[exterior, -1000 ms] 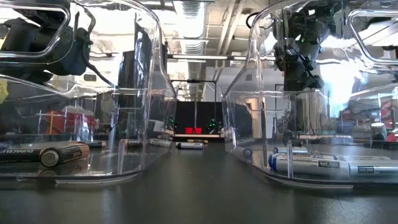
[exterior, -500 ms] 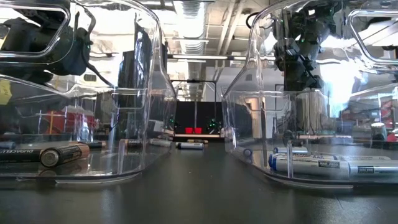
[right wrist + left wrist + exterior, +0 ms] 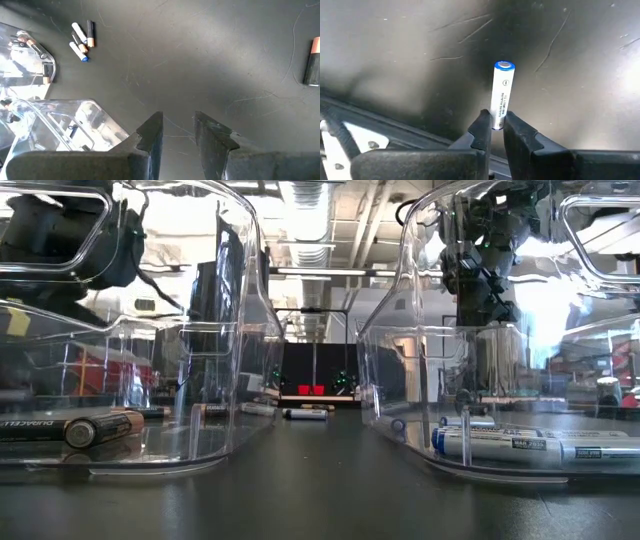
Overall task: Sort batteries
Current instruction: Put the white battery into the right transparent bin
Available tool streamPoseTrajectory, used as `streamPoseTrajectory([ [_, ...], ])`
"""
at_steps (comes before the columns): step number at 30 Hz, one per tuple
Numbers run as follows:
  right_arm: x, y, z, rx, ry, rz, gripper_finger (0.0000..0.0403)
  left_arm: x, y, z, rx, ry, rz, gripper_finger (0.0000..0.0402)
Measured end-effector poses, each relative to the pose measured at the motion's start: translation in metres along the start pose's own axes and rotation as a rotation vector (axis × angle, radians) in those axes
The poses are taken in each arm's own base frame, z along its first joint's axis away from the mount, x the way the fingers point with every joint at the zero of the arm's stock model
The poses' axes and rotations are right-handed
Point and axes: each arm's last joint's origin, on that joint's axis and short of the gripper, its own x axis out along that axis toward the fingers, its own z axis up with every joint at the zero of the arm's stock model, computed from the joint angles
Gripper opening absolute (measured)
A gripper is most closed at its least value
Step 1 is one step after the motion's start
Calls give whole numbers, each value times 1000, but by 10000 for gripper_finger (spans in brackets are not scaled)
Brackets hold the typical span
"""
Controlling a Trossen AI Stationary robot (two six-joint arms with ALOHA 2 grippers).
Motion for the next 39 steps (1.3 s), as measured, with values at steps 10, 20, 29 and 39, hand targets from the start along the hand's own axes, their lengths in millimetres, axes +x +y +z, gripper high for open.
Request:
streamPoseTrajectory([
  [10,0,0,0,-4,0,0,127,-36,2,-4,-92,-70,22,32],
  [20,0,0,0,-3,0,0,127,-117,7,7,-165,-404,101,32],
  [29,0,0,0,-3,0,0,127,-172,-9,52,-60,-646,66,32],
  [39,0,0,0,0,0,0,127,-204,-69,155,179,-704,123,32],
])
